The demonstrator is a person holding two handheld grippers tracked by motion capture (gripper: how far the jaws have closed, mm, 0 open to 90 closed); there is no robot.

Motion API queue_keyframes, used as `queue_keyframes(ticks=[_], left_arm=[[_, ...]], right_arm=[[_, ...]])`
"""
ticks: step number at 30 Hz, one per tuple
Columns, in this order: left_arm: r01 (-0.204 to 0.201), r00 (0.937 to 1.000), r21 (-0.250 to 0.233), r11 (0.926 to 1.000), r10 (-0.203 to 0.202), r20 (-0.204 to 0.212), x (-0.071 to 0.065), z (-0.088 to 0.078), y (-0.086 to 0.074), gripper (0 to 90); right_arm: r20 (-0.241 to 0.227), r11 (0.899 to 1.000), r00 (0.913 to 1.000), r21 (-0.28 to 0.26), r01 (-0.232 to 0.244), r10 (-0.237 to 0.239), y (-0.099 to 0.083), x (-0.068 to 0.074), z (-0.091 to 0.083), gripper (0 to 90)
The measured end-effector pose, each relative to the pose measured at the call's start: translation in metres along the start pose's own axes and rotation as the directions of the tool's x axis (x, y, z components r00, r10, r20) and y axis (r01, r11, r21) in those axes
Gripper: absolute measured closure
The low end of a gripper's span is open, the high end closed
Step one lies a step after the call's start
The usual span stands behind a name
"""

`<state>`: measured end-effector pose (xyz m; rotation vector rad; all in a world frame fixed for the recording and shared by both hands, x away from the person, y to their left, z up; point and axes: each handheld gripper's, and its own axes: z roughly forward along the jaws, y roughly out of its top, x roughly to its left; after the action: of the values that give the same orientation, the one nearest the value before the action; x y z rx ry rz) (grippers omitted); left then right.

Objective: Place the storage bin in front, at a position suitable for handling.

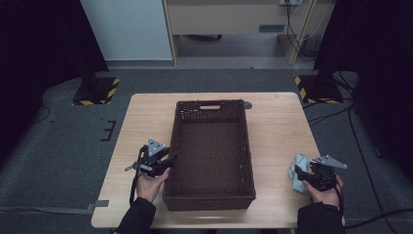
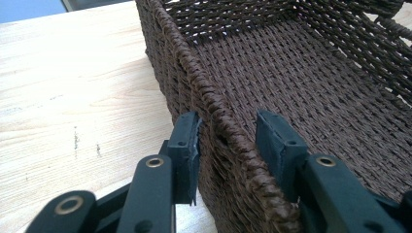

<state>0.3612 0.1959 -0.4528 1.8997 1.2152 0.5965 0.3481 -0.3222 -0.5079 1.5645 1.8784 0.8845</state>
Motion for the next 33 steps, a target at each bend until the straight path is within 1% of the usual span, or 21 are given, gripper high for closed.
queue_keyframes(ticks=[2,3,4,7,10,12,13,14,15,17,19,21,22,25,26,28,30,32,33], left_arm=[[0.001,1.0000,0.000,1.0000,-0.001,0.002,0.000,0.000,0.000,60.5],[0.001,1.0000,0.001,1.0000,-0.001,0.003,0.000,0.000,0.000,60.6],[-0.001,1.0000,0.002,1.0000,0.001,0.005,0.001,0.000,0.000,60.6],[0.000,1.0000,0.001,1.0000,0.000,0.007,0.001,0.000,0.000,60.8],[0.001,0.9999,0.002,1.0000,-0.001,0.010,0.001,0.000,0.000,61.0],[0.003,0.9999,0.001,1.0000,-0.003,0.014,0.001,0.001,0.000,61.0],[0.003,0.9999,0.001,1.0000,-0.003,0.014,0.001,0.001,0.000,61.1],[0.007,0.9998,0.001,1.0000,-0.007,0.017,0.001,0.001,0.000,61.1],[0.009,0.9998,0.002,1.0000,-0.009,0.019,0.002,0.001,0.000,61.2],[0.013,0.9996,0.003,0.9999,-0.013,0.024,0.002,0.001,0.000,61.2],[0.013,0.9996,0.004,0.9999,-0.013,0.027,0.002,0.001,0.000,61.3],[0.011,0.9995,0.003,0.9999,-0.011,0.028,0.002,0.001,0.000,61.7],[0.011,0.9995,0.003,0.9999,-0.011,0.030,0.002,0.001,0.000,61.9],[0.012,0.9994,0.003,0.9999,-0.012,0.034,0.002,0.001,0.000,62.4],[0.012,0.9993,0.003,0.9999,-0.012,0.035,0.002,0.001,0.000,62.5],[0.013,0.9993,0.003,0.9999,-0.013,0.036,0.002,0.001,0.000,62.5],[0.013,0.9993,0.003,0.9999,-0.013,0.036,0.002,0.001,0.000,62.5],[0.015,0.9992,0.002,0.9999,-0.015,0.037,0.002,0.001,0.000,62.5],[0.014,0.9992,0.003,0.9999,-0.014,0.038,0.003,0.001,0.000,62.5]], right_arm=[[-0.004,0.999,1.0000,0.035,0.002,-0.002,-0.002,-0.003,0.004,42.5],[-0.002,0.999,1.0000,0.042,0.000,0.000,-0.003,-0.004,0.006,44.3],[-0.005,0.998,1.0000,0.060,-0.002,0.003,-0.003,-0.005,0.009,48.4],[-0.038,0.993,0.9989,0.120,-0.022,0.027,-0.004,-0.006,0.016,61.7],[-0.065,0.991,0.9975,0.132,-0.017,0.026,-0.001,-0.006,0.017,73.7],[-0.081,0.991,0.9965,0.133,-0.007,0.018,0.002,-0.003,0.017,76.0],[-0.081,0.991,0.9965,0.133,-0.007,0.018,0.002,-0.003,0.017,76.0],[-0.104,0.994,0.9946,0.108,0.018,-0.007,0.007,0.001,0.018,76.4],[-0.105,0.996,0.9943,0.086,0.029,-0.020,0.010,0.004,0.019,76.4],[-0.110,0.998,0.9935,0.049,0.033,-0.027,0.019,0.009,0.022,76.3],[-0.114,0.999,0.9926,0.026,0.044,-0.041,0.026,0.013,0.029,76.2],[-0.123,0.998,0.9912,0.029,0.052,-0.048,0.030,0.018,0.036,75.8],[-0.120,0.997,0.9908,0.037,0.067,-0.063,0.031,0.020,0.040,75.7],[-0.122,0.994,0.9895,0.066,0.087,-0.078,0.031,0.025,0.048,74.7],[-0.126,0.992,0.9884,0.078,0.095,-0.085,0.030,0.025,0.049,73.5],[-0.125,0.993,0.9890,0.083,0.090,-0.079,0.028,0.025,0.050,68.2],[-0.123,0.995,0.9901,0.062,0.075,-0.067,0.028,0.023,0.047,61.5],[-0.134,0.998,0.9897,0.025,0.055,-0.052,0.028,0.019,0.043,55.3],[-0.132,0.998,0.9901,0.019,0.052,-0.049,0.028,0.019,0.041,52.6]])
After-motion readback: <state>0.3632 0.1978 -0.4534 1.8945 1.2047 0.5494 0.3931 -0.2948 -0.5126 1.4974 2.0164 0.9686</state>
